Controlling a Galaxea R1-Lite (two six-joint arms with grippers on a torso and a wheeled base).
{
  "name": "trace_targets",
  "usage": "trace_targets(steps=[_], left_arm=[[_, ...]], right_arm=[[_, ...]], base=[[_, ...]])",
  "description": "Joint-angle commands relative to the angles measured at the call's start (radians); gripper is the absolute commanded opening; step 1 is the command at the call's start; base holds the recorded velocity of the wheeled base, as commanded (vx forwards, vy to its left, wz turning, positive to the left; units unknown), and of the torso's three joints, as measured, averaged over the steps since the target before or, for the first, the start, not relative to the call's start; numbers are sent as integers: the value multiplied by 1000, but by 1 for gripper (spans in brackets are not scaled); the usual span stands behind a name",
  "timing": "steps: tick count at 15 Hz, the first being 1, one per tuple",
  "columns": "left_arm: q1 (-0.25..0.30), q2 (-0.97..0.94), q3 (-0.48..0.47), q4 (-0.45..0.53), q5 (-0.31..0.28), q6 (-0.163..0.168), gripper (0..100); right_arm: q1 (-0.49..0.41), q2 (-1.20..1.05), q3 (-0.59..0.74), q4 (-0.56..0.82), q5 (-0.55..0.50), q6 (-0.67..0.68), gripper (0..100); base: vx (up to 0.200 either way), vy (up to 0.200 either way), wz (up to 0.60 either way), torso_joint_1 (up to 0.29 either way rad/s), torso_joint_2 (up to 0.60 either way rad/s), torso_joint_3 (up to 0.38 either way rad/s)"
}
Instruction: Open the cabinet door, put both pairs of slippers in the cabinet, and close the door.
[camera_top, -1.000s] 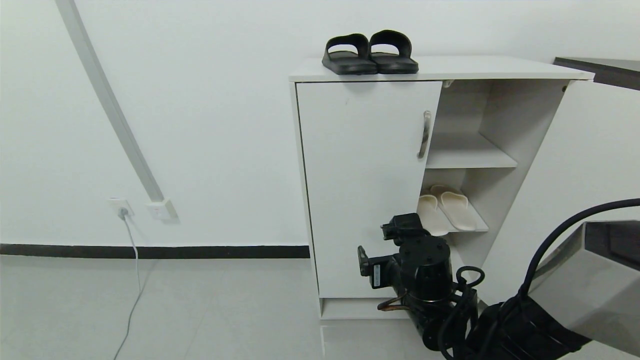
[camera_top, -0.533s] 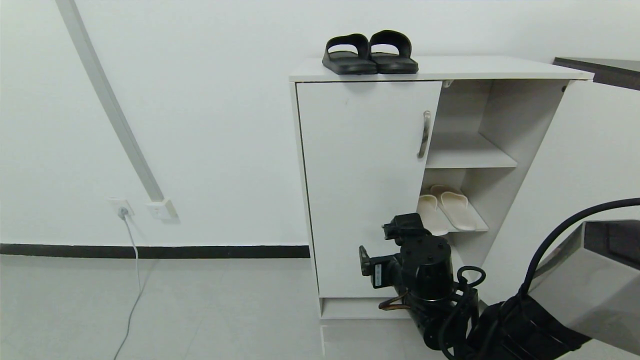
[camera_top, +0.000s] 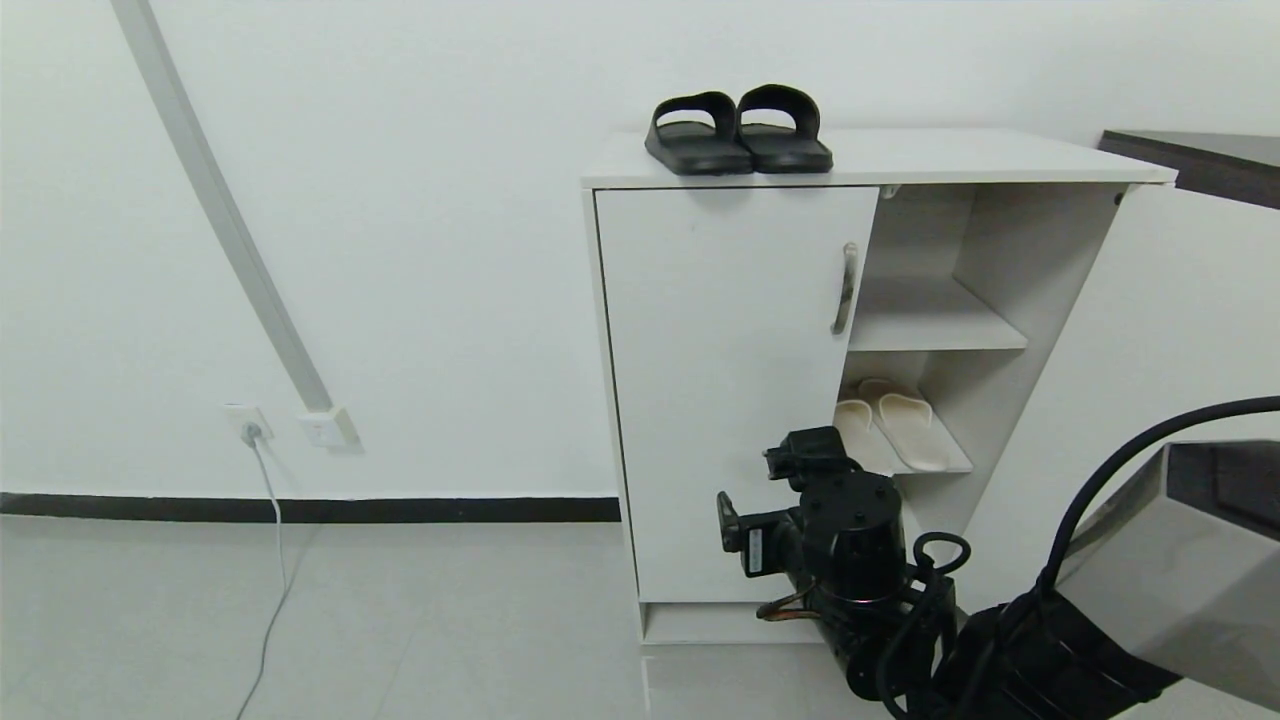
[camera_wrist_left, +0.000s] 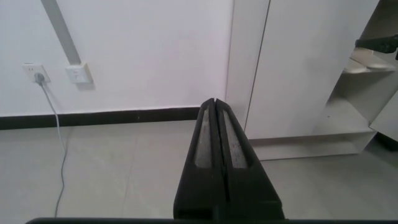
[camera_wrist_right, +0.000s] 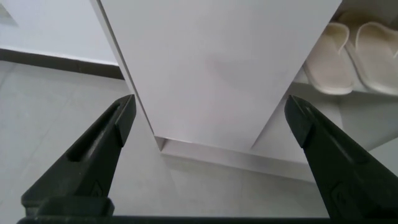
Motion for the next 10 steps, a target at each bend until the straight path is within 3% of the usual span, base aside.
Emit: trace_targets(steps=[1, 10], left_arm=[[0, 0, 0, 0, 0, 0, 0], [0, 0, 0, 0, 0, 0, 0]], right_arm=[[1, 1, 1, 0, 0, -1, 100], [1, 1, 1, 0, 0, -1, 100]], base=[[0, 0, 0, 36, -398, -344], [0, 0, 0, 119, -450, -343]])
